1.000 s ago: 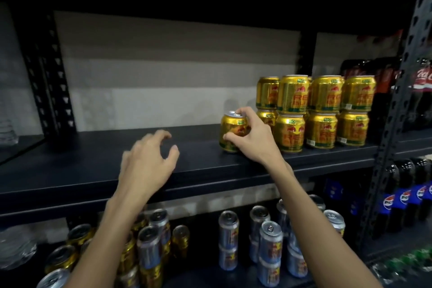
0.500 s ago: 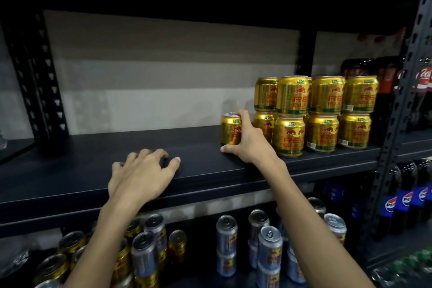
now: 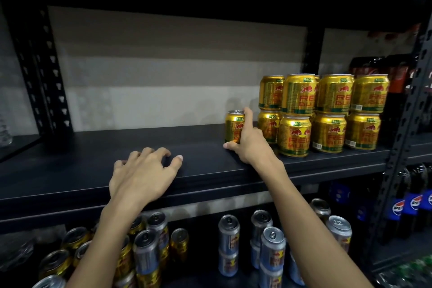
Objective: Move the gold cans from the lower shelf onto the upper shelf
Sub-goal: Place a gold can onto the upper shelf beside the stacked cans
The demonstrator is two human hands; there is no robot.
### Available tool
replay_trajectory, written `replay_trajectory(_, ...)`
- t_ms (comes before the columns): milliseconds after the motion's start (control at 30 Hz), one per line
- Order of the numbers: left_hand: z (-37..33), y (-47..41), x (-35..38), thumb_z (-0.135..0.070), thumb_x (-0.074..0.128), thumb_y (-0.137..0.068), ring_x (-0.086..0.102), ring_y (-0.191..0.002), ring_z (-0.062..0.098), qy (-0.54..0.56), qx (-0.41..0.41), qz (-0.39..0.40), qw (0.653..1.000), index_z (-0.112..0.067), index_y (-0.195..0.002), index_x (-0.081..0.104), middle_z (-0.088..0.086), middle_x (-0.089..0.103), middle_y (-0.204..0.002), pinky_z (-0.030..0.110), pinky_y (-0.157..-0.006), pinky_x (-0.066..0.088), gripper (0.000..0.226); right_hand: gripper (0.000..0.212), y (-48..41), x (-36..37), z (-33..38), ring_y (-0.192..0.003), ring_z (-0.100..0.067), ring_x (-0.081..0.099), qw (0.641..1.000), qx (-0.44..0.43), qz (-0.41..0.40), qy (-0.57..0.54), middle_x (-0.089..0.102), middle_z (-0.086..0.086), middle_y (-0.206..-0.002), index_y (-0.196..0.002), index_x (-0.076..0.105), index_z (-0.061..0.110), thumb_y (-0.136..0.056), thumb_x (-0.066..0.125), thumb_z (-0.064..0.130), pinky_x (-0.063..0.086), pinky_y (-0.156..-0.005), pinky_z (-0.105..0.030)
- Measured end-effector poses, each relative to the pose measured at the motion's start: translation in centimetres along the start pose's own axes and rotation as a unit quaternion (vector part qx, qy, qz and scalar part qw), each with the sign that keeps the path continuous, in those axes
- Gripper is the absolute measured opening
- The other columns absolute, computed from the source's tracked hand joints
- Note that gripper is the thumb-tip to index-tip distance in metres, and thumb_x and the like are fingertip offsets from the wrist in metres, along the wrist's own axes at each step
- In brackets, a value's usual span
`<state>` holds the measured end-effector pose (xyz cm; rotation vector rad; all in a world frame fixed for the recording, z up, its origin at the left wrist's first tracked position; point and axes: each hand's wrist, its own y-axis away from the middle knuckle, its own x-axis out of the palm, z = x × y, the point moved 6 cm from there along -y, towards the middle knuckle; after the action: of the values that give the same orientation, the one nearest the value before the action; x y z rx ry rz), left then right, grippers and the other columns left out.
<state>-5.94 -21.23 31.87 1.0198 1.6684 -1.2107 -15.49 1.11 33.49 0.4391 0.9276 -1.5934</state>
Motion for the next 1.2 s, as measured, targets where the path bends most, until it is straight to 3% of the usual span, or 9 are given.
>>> replay_trajectory(267,0.0,-0.1,0.1,-0.068,0.021,-0.095,0.042,-0.129,0.019,0.0,0.0,-0.006,1.0,-0.041,-0.135,0.049,-0.007,0.049,-0.141,0.044,-0.101,0.031,0.055,0.112,0.2,-0.1,-0.1,-0.126,-0.036,0.055,1.0,0.0,-0.007,-0.002,0.048,-0.021,-0.144,-0.159,-0.011,0.034,-0.09,0.077,0.028,0.048,-0.106,-0.052)
replay_trajectory(433,0.1,0.1,-0.1,-0.067,0.024,-0.095,0.047,-0.124,0.02,0.008,-0.001,-0.034,0.999,-0.039,-0.13,0.053,-0.008,0.054,-0.135,0.044,-0.098,0.034,0.054,0.121,0.9,-0.3,-0.2,-0.121,-0.034,0.061,0.999,-0.013,-0.029,-0.014,0.054,-0.019,-0.141,-0.155,-0.022,0.039,-0.088,0.079,0.029,0.05,-0.104,-0.052)
replay_trajectory(700,0.1,0.3,-0.2,-0.066,0.025,-0.095,0.052,-0.116,0.02,0.014,0.0,-0.057,0.998,-0.037,-0.123,0.058,-0.006,0.059,-0.126,0.043,-0.094,0.036,0.052,0.1,0.7,-0.3,-0.3,-0.114,-0.031,0.061,1.0,-0.017,-0.019,-0.014,0.055,-0.017,-0.135,-0.157,-0.005,0.04,-0.095,0.071,0.025,0.052,-0.097,-0.049)
replay_trajectory(1000,0.2,0.2,-0.3,-0.067,0.027,-0.094,0.052,-0.115,0.02,0.018,-0.002,-0.076,0.997,-0.037,-0.121,0.059,-0.007,0.06,-0.124,0.043,-0.092,0.036,0.051,0.108,1.0,-0.3,-0.3,-0.121,-0.032,0.059,0.999,-0.018,-0.02,-0.018,0.052,-0.017,-0.141,-0.157,-0.011,0.041,-0.092,0.074,0.028,0.05,-0.103,-0.049)
replay_trajectory(1067,0.2,0.5,-0.7,-0.064,0.03,-0.095,0.055,-0.107,0.019,0.02,-0.005,-0.108,0.994,-0.035,-0.116,0.061,-0.007,0.063,-0.116,0.04,-0.084,0.037,0.047,0.111,1.5,-0.6,-0.2,-0.122,-0.033,0.058,0.999,-0.025,-0.037,-0.024,0.052,-0.017,-0.142,-0.157,-0.013,0.04,-0.091,0.076,0.033,0.048,-0.102,-0.049)
replay_trajectory(1200,-0.4,3.1,-1.3,-0.039,0.046,-0.095,0.053,-0.065,0.018,0.059,0.053,-0.325,0.942,-0.022,-0.085,0.068,-0.007,0.062,-0.072,0.03,-0.058,0.034,0.03,0.1,4.2,-1.1,0.0,-0.117,-0.037,0.06,0.988,-0.058,-0.142,0.015,0.05,-0.017,-0.141,-0.158,-0.01,0.032,-0.094,0.066,0.043,0.049,-0.086,-0.047)
